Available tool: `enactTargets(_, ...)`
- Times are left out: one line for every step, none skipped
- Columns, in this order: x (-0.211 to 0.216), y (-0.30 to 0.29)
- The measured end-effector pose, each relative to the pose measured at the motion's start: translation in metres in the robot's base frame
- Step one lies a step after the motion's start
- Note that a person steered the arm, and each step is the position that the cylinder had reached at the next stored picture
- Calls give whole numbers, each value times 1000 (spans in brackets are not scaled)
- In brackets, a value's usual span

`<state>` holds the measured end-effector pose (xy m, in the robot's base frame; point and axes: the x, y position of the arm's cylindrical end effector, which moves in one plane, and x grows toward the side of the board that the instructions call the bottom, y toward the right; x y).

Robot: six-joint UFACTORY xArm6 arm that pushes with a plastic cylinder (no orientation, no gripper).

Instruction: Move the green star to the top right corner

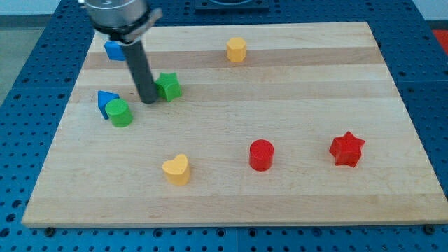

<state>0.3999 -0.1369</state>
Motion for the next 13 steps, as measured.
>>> enactTargets(-3,52)
enactTargets(-12,103)
enactTargets(-13,131)
enactTargets(-3,124)
enactTargets(10,97)
enactTargets(18,65)
enactTargets(23,33)
enactTargets(20,8)
enactTargets(-12,-6)
enactTargets(-35,-5)
enactTargets(-36,15)
enactTargets(-30,44)
enactTargets(-30,93)
